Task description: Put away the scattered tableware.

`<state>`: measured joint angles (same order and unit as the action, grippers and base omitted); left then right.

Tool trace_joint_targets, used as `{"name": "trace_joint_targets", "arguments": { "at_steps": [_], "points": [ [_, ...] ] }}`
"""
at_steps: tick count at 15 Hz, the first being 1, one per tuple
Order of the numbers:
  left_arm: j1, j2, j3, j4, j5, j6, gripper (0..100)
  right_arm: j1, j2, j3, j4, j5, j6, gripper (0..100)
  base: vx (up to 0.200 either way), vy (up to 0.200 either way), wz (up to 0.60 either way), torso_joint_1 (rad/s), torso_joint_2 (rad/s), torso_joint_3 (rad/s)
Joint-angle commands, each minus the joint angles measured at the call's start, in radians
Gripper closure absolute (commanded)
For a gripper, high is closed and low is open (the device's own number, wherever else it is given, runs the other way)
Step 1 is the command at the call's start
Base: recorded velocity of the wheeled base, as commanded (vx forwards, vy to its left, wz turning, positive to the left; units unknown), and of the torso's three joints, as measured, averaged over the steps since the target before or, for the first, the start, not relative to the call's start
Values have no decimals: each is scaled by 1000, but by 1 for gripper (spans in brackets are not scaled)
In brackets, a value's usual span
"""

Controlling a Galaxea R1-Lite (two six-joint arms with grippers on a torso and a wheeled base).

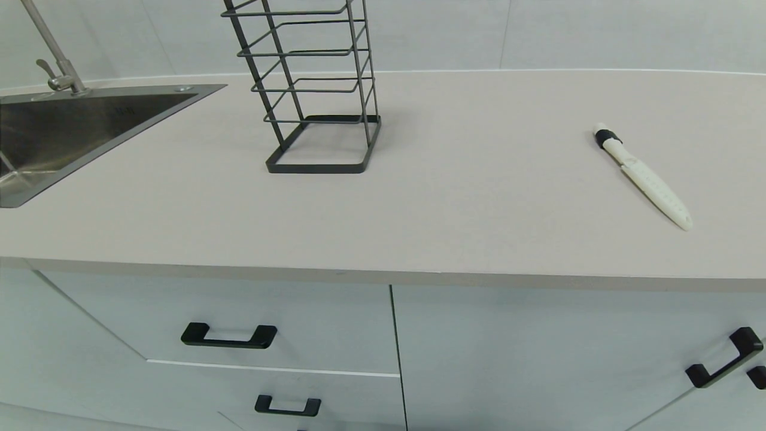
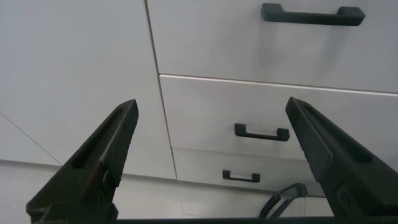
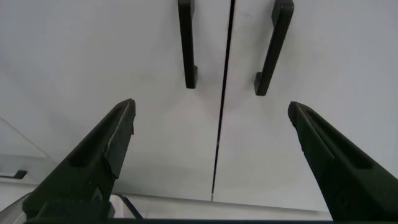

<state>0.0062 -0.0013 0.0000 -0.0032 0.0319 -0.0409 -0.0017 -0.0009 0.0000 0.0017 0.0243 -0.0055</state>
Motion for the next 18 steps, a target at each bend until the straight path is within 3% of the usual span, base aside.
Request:
{"name": "trace_joint_targets", "arguments": {
  "at_steps": [1,7,18],
  "points": [
    [0,1,0,0,0,-1,0,0,1,0,0,0,-1,0,0,0,0,0,0,0],
    [0,1,0,0,0,-1,0,0,1,0,0,0,-1,0,0,0,0,84,-77,-38],
    [0,1,0,0,0,-1,0,0,1,0,0,0,-1,0,0,0,0,216,-497,-224]
  ]
}}
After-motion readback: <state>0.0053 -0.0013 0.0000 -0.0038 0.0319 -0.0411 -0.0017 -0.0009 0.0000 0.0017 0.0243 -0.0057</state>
